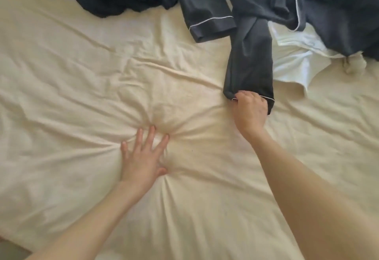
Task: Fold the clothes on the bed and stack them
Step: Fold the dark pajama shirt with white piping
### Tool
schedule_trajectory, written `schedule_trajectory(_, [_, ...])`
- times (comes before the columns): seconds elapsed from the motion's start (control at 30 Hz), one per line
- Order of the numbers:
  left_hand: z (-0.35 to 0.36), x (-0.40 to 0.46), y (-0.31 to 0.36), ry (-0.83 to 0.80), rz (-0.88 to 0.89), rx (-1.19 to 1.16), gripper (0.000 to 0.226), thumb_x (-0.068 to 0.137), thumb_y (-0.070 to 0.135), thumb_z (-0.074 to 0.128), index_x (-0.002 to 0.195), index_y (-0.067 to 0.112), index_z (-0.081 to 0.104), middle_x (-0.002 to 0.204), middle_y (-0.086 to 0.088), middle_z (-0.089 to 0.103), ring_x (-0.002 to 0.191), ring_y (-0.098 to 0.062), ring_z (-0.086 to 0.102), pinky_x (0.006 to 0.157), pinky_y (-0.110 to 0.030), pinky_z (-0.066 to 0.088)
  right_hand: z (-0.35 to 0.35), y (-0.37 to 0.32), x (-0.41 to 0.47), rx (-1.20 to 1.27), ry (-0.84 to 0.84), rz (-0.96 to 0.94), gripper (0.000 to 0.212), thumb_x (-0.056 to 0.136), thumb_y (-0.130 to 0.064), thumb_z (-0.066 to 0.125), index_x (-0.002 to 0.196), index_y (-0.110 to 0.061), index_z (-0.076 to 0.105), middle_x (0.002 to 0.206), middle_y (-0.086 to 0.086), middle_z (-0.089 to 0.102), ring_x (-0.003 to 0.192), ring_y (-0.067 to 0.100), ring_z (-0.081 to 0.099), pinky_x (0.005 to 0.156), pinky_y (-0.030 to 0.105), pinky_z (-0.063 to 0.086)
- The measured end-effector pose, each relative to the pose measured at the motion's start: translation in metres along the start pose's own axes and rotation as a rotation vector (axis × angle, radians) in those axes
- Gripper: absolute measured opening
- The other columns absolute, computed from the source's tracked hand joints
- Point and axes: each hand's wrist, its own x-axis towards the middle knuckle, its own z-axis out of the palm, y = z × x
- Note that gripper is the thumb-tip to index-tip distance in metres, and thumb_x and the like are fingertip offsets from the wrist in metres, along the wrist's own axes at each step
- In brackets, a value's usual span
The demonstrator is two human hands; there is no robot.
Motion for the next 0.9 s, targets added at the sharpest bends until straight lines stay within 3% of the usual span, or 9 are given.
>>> schedule_trajectory(0.1, [-0.009, 0.0, -0.001, -0.047, 0.017, -0.005, 0.094, 0.079, 0.062, 0.056, 0.147, 0.043, -0.008, 0.157, 0.0, -0.018, 0.145, -0.028, -0.012, 0.109, -0.061, 0.015, -0.002, -0.003, -0.02, 0.19, 0.066, -0.082, 0.024, 0.092, -0.005, 0.05, 0.11, 0.0, 0.065, 0.116, 0.019, 0.064, 0.121, 0.028, 0.053, 0.112, 0.044, 0.022])
schedule_trajectory(0.2, [-0.031, -0.004, 0.0, -0.109, 0.006, -0.127, 0.074, 0.087, 0.051, 0.052, 0.148, 0.04, 0.011, 0.159, 0.0, -0.006, 0.146, -0.026, -0.003, 0.11, -0.058, 0.017, -0.011, -0.021, -0.074, 0.305, 0.093, -0.212, 0.025, 0.08, 0.006, 0.06, 0.104, 0.009, 0.066, 0.103, 0.024, 0.068, 0.1, 0.033, 0.066, 0.102, 0.051, 0.041])
schedule_trajectory(0.3, [-0.066, -0.004, 0.014, 0.021, -0.059, -0.569, 0.044, 0.095, 0.039, 0.047, 0.136, 0.022, 0.048, 0.148, -0.007, 0.037, 0.136, -0.021, 0.033, 0.107, -0.037, 0.031, -0.028, -0.038, -0.142, 0.382, 0.054, -0.276, 0.025, 0.064, 0.008, 0.072, 0.089, 0.005, 0.071, 0.088, 0.018, 0.072, 0.08, 0.03, 0.071, 0.077, 0.043, 0.056])
schedule_trajectory(0.43, [-0.106, -0.015, 0.066, -0.256, -0.012, -1.253, 0.058, 0.093, 0.032, 0.056, 0.143, 0.013, 0.034, 0.137, 0.0, 0.049, 0.121, -0.011, 0.048, 0.096, -0.022, 0.038, -0.047, -0.044, -0.222, 0.487, -0.116, -0.357, 0.038, 0.048, 0.005, 0.087, 0.083, -0.004, 0.075, 0.086, 0.008, 0.074, 0.077, 0.02, 0.072, 0.057, 0.025, 0.056])
schedule_trajectory(0.53, [-0.105, -0.026, 0.099, -0.167, 0.021, -1.089, 0.04, 0.091, 0.016, 0.06, 0.129, 0.011, 0.053, 0.123, -0.003, 0.061, 0.107, -0.013, 0.056, 0.083, -0.019, 0.043, -0.056, -0.032, -0.252, 0.497, -0.314, -0.327, 0.031, 0.07, -0.004, 0.072, 0.1, -0.012, 0.074, 0.111, 0.0, 0.07, 0.102, 0.013, 0.067, 0.079, 0.023, 0.055])
schedule_trajectory(0.6, [-0.094, -0.038, 0.105, -0.068, 0.046, -0.902, 0.023, 0.091, 0.015, 0.058, 0.112, 0.007, 0.064, 0.108, -0.008, 0.067, 0.1, -0.022, 0.061, 0.078, -0.024, 0.043, -0.054, -0.011, -0.258, 0.509, -0.46, -0.197, 0.036, 0.089, -0.013, 0.055, 0.123, -0.018, 0.062, 0.133, -0.006, 0.057, 0.126, 0.009, 0.049, 0.102, 0.017, 0.036])
schedule_trajectory(0.63, [-0.086, -0.046, 0.102, -0.071, 0.084, -0.834, 0.019, 0.091, 0.015, 0.058, 0.105, 0.006, 0.066, 0.102, -0.009, 0.068, 0.097, -0.025, 0.061, 0.078, -0.027, 0.043, -0.054, 0.0, -0.256, 0.548, -0.522, -0.109, 0.038, 0.092, -0.015, 0.051, 0.129, -0.019, 0.057, 0.136, -0.007, 0.054, 0.128, 0.008, 0.046, 0.103, 0.014, 0.03])
schedule_trajectory(0.8, [-0.036, -0.1, 0.074, -0.506, 0.373, -0.523, 0.015, 0.086, 0.013, 0.061, 0.095, 0.005, 0.069, 0.097, -0.011, 0.069, 0.094, -0.024, 0.062, 0.082, -0.031, 0.047, -0.055, 0.014, -0.214, 0.877, -0.412, 0.489, 0.049, 0.093, -0.039, 0.053, 0.135, -0.014, 0.048, 0.124, -0.003, 0.056, 0.113, 0.011, 0.054, 0.092, 0.024, 0.041])
schedule_trajectory(0.9, [-0.021, -0.119, 0.069, -0.709, 0.425, -0.413, 0.017, 0.086, 0.018, 0.062, 0.09, 0.002, 0.069, 0.085, -0.01, 0.066, 0.086, -0.025, 0.062, 0.068, -0.027, 0.043, -0.038, -0.006, -0.189, 1.039, -0.47, 0.727, 0.055, 0.089, -0.045, 0.059, 0.131, -0.011, 0.05, 0.118, -0.003, 0.056, 0.104, 0.014, 0.054, 0.09, 0.031, 0.047])
